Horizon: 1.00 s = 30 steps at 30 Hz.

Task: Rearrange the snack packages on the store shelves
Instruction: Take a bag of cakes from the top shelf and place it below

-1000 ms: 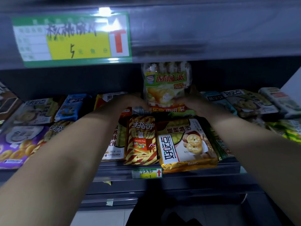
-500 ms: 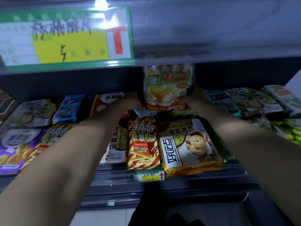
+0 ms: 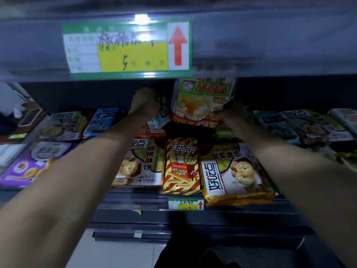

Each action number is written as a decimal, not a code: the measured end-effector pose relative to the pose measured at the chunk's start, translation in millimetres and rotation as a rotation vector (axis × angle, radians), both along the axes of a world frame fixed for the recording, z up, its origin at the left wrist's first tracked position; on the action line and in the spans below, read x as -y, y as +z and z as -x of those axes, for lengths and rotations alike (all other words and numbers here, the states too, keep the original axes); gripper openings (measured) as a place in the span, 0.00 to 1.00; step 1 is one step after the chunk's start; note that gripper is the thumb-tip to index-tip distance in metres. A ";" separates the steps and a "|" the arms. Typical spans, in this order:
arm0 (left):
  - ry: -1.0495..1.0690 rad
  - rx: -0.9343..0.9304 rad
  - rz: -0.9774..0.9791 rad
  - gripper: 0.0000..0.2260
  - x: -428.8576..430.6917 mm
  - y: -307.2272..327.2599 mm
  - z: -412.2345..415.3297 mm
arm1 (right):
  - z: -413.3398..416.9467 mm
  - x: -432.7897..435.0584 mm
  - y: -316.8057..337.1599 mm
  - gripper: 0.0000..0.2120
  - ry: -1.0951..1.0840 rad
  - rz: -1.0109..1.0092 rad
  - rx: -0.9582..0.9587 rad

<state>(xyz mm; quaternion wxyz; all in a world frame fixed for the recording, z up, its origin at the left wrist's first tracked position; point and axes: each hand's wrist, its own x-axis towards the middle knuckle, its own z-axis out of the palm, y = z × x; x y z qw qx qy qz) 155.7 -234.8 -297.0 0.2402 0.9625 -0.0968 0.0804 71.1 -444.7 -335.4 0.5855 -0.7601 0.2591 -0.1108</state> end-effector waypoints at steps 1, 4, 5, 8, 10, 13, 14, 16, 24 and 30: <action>0.021 0.017 0.018 0.12 -9.0 -1.7 2.3 | -4.2 -5.8 -1.8 0.32 0.015 -0.011 -0.010; 0.064 0.037 -0.056 0.12 -30.7 -8.5 3.7 | -17.8 -19.7 -8.3 0.33 0.041 -0.030 -0.025; 0.095 0.035 -0.115 0.13 -35.9 -13.4 0.4 | -20.5 -22.2 -9.6 0.33 0.052 -0.003 -0.042; 0.261 0.012 -0.276 0.19 -43.1 -23.0 -4.2 | -23.5 -26.6 -12.2 0.34 0.073 0.110 -0.124; 0.229 0.137 -0.325 0.20 -35.9 -25.0 1.6 | -23.5 -30.3 -11.6 0.36 0.078 0.197 -0.171; -0.121 0.120 -0.300 0.16 -8.5 -37.2 10.5 | -28.5 -37.8 -9.9 0.34 0.122 0.292 -0.238; -0.172 0.049 -0.224 0.15 -0.2 -39.1 13.5 | -30.5 -39.9 -9.3 0.29 0.124 0.319 -0.250; -0.165 -0.083 -0.058 0.12 8.1 -41.0 13.4 | -31.8 -41.9 -8.4 0.22 0.087 0.378 -0.252; -0.220 -0.320 0.255 0.17 5.8 -63.2 -16.1 | -30.3 -38.2 -8.9 0.20 0.060 0.447 -0.294; -0.266 -0.387 0.139 0.26 -2.1 -69.7 -20.5 | -21.7 -43.8 -6.1 0.14 0.080 0.455 -0.307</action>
